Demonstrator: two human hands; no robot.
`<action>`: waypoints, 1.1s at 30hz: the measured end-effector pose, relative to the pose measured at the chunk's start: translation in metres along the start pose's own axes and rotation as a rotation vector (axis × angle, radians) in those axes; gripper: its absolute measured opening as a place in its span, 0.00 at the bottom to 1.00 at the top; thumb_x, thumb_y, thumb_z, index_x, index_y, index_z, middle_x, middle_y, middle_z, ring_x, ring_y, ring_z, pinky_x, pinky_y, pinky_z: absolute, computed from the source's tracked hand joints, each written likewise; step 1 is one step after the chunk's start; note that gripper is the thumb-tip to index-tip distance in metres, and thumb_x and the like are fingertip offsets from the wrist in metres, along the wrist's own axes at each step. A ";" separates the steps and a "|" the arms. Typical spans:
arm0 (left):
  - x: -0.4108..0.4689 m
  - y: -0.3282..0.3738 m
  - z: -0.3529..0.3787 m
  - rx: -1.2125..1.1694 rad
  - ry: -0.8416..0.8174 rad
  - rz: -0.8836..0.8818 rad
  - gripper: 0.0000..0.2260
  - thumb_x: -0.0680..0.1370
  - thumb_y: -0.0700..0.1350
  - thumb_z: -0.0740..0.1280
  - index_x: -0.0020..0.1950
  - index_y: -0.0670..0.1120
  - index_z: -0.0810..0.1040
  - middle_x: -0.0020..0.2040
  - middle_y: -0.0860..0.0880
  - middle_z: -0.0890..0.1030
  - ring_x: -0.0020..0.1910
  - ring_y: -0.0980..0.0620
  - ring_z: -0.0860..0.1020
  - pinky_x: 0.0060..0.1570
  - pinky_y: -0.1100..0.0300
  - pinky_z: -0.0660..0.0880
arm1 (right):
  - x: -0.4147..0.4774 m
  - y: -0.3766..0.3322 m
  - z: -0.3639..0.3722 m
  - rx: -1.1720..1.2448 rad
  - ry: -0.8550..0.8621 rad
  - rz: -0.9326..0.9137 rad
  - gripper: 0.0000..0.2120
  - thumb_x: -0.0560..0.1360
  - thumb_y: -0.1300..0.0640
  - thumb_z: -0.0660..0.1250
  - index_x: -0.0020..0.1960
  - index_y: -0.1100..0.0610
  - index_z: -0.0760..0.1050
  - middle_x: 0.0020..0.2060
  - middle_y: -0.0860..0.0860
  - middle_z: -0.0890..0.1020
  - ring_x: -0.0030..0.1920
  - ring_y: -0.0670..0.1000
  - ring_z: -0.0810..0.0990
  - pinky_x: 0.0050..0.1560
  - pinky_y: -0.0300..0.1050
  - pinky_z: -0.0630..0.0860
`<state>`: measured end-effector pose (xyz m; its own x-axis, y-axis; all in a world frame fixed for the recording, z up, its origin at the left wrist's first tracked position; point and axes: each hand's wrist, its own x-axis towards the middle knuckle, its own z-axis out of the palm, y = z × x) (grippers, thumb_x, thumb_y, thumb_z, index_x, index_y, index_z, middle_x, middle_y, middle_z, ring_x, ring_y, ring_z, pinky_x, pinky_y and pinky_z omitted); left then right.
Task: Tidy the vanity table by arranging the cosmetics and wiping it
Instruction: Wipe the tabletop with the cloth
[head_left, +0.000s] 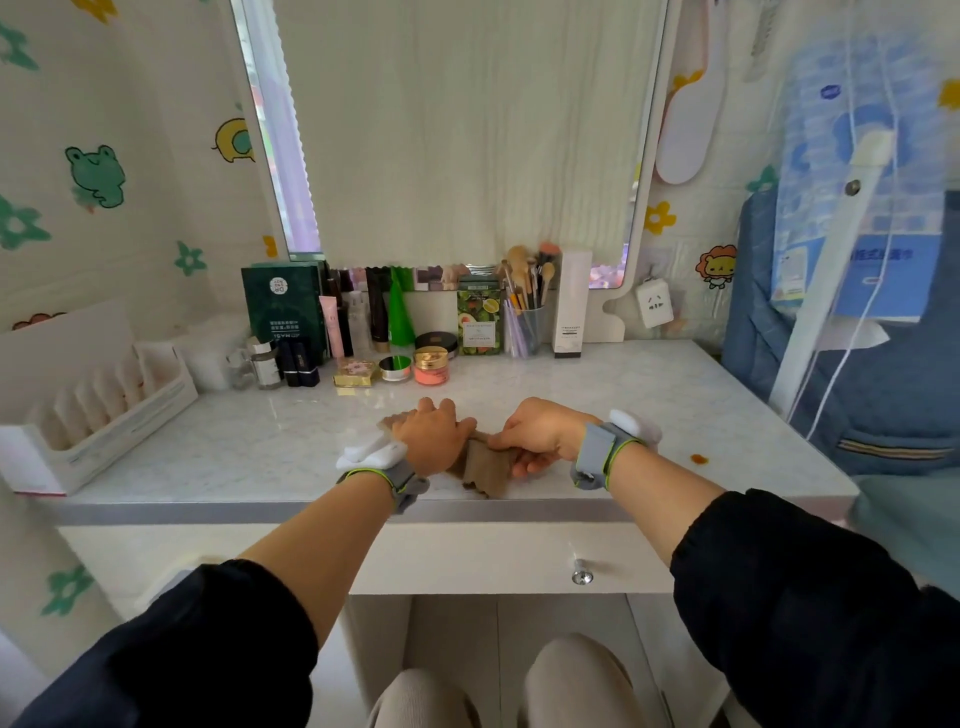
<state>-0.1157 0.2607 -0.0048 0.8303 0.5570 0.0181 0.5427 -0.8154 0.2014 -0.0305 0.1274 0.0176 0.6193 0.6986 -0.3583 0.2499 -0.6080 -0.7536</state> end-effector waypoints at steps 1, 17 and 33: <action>0.004 0.002 0.003 -0.017 0.000 -0.024 0.20 0.81 0.57 0.53 0.64 0.44 0.70 0.63 0.42 0.70 0.62 0.39 0.72 0.61 0.47 0.65 | 0.000 0.001 0.000 -0.006 0.014 0.002 0.14 0.77 0.53 0.67 0.40 0.63 0.75 0.28 0.55 0.80 0.21 0.46 0.78 0.24 0.36 0.75; 0.022 0.053 0.062 0.046 0.048 -0.285 0.37 0.77 0.68 0.46 0.79 0.46 0.49 0.79 0.39 0.45 0.75 0.32 0.40 0.70 0.32 0.36 | -0.010 0.026 -0.015 -0.126 0.418 0.005 0.12 0.76 0.62 0.59 0.46 0.64 0.81 0.38 0.59 0.85 0.34 0.57 0.84 0.30 0.41 0.77; 0.002 0.172 0.081 0.010 0.070 0.228 0.47 0.65 0.65 0.28 0.78 0.42 0.50 0.78 0.38 0.48 0.77 0.38 0.44 0.75 0.43 0.40 | -0.032 0.084 -0.088 -0.057 0.675 0.054 0.13 0.74 0.60 0.57 0.47 0.62 0.80 0.45 0.60 0.83 0.47 0.62 0.82 0.49 0.57 0.80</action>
<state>-0.0105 0.1092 -0.0498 0.9211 0.3671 0.1299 0.3433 -0.9229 0.1745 0.0361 0.0207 0.0137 0.9563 0.2894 0.0423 0.2332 -0.6671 -0.7076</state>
